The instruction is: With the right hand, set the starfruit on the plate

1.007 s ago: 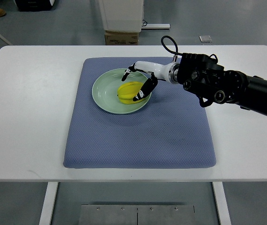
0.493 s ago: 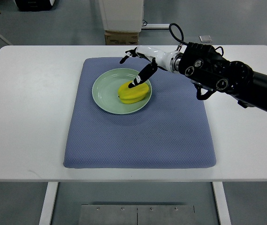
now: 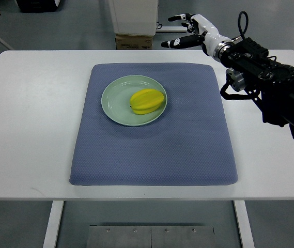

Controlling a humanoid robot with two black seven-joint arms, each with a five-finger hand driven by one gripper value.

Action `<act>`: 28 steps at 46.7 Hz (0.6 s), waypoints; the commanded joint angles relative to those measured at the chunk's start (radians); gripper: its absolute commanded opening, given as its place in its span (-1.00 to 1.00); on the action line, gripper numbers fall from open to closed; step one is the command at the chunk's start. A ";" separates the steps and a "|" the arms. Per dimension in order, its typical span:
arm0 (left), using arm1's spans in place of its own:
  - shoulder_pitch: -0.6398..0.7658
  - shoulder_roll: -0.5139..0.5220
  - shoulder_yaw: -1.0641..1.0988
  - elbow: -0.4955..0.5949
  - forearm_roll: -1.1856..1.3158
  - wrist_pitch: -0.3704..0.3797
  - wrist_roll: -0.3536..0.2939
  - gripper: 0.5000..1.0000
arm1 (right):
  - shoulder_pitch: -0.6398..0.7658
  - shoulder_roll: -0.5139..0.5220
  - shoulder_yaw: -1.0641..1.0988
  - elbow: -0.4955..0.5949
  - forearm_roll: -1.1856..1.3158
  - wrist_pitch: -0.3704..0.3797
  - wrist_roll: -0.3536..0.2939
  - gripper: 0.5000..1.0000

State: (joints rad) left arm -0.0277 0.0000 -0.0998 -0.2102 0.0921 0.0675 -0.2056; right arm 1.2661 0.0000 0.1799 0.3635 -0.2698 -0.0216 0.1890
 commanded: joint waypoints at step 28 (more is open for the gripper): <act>0.000 0.000 0.000 0.000 0.000 0.000 0.000 1.00 | -0.206 0.000 0.361 -0.049 0.010 -0.052 0.053 1.00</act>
State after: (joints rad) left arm -0.0276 0.0000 -0.0989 -0.2101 0.0921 0.0675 -0.2055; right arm 1.0724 0.0000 0.5189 0.3131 -0.2645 -0.0752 0.2425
